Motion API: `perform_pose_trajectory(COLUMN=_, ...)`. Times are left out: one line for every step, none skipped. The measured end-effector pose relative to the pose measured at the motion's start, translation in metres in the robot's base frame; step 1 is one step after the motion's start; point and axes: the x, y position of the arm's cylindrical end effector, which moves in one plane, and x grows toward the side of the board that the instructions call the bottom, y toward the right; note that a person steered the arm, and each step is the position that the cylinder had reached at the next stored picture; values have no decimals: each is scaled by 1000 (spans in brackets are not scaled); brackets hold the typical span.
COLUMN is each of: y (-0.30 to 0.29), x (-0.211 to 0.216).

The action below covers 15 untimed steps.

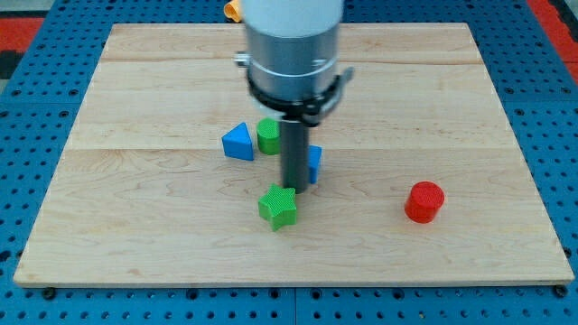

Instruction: Move the red circle into the group of blocks

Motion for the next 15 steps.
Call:
perform_pose_trajectory(y=34, x=8)
perform_pose_trajectory(y=55, x=57)
perform_pose_trajectory(y=19, x=80)
perform_pose_trajectory(y=-29, x=67)
perform_pose_trajectory(y=-63, x=23)
perform_pose_trajectory(y=-70, x=-14)
perform_pose_trajectory(y=-20, x=6)
perform_pose_trajectory(y=46, x=27)
perform_pose_trajectory(y=93, x=65)
perform_pose_trajectory(y=138, x=74)
perform_pose_trajectory(y=151, x=51)
perform_pose_trajectory(y=134, x=41)
perform_pose_trajectory(y=128, x=10)
perform_pose_trajectory(y=121, x=-4)
perform_pose_trajectory(y=117, x=-35)
